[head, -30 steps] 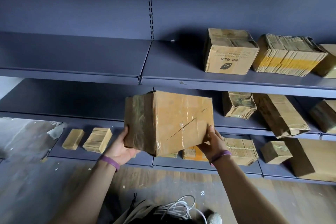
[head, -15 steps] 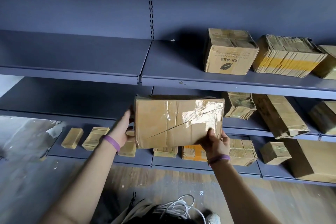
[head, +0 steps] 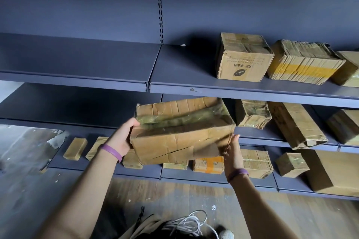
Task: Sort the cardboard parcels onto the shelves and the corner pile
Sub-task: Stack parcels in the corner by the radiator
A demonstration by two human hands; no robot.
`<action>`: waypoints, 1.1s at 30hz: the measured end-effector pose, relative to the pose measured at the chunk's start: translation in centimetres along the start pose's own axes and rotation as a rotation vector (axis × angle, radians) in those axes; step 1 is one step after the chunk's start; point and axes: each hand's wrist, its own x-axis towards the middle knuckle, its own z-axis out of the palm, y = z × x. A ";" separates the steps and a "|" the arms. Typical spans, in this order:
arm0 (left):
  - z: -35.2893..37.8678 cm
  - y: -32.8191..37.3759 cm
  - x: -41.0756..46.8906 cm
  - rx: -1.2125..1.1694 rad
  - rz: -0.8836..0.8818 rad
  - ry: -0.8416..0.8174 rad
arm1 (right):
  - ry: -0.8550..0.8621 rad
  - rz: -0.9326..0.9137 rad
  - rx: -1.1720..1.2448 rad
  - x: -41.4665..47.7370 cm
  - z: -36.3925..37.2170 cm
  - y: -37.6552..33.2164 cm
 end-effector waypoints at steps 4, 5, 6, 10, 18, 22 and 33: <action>-0.9 -0.5 0.1 0.000 -0.025 0.041 | -0.055 0.109 0.025 -0.4 0.6 -1.7; -1.0 -0.7 0.0 0.007 -0.024 0.055 | -0.066 0.120 0.020 -0.6 0.8 -2.1; -1.1 -0.8 -0.2 0.018 -0.026 0.075 | -0.080 0.116 -0.005 -0.5 0.8 -2.2; -1.0 -1.2 -0.8 0.036 -0.045 0.086 | -0.040 0.093 -0.156 0.8 0.1 -2.3; -0.6 -1.6 -1.3 0.080 -0.044 0.124 | -0.044 -0.041 -0.368 -0.2 1.0 -4.1; -0.5 -1.7 -1.3 0.141 -0.033 0.177 | -0.051 -0.052 -0.359 0.2 0.3 -3.5; 0.7 -0.5 -0.7 0.088 -0.063 0.180 | -0.145 -0.056 -0.302 -0.2 -0.5 -2.5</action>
